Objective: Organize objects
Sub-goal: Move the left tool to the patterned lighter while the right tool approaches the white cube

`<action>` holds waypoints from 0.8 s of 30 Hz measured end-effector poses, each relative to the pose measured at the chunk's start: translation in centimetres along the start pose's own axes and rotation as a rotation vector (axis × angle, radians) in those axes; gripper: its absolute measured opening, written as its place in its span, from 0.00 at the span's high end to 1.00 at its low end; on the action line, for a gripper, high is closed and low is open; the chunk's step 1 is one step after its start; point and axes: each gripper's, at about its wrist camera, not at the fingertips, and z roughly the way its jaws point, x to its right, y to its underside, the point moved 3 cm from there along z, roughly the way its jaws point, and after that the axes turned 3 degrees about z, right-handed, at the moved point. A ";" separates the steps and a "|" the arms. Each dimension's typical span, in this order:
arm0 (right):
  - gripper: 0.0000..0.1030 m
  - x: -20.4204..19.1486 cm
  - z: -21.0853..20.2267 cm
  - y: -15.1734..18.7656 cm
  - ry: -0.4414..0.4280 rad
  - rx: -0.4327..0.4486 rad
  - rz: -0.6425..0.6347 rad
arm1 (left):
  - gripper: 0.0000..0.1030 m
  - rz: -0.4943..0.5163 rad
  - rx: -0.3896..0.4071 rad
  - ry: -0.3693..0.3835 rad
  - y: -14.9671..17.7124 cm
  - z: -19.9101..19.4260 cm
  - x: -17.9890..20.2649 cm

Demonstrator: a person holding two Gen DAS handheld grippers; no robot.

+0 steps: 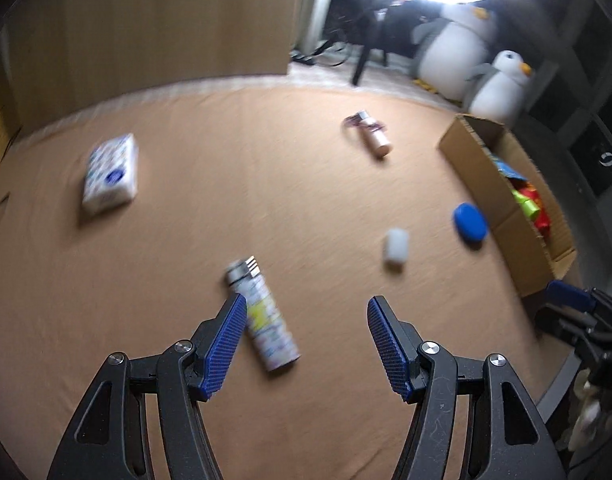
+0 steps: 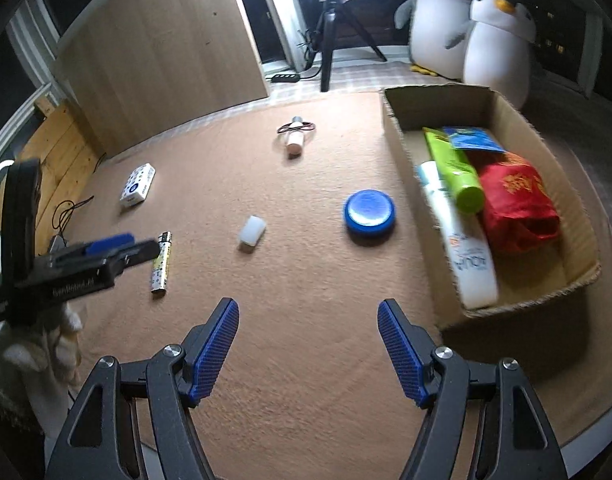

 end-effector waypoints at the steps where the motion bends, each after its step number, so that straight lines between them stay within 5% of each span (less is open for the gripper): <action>1: 0.33 -0.3 0.4 -0.1 0.001 -0.004 -0.005 | 0.35 -0.009 -0.004 -0.003 0.4 0.1 -0.4; 24: 0.33 -4.0 8.1 -3.8 0.050 -0.092 -0.051 | 0.35 -0.040 -0.034 -0.036 0.9 3.0 -1.9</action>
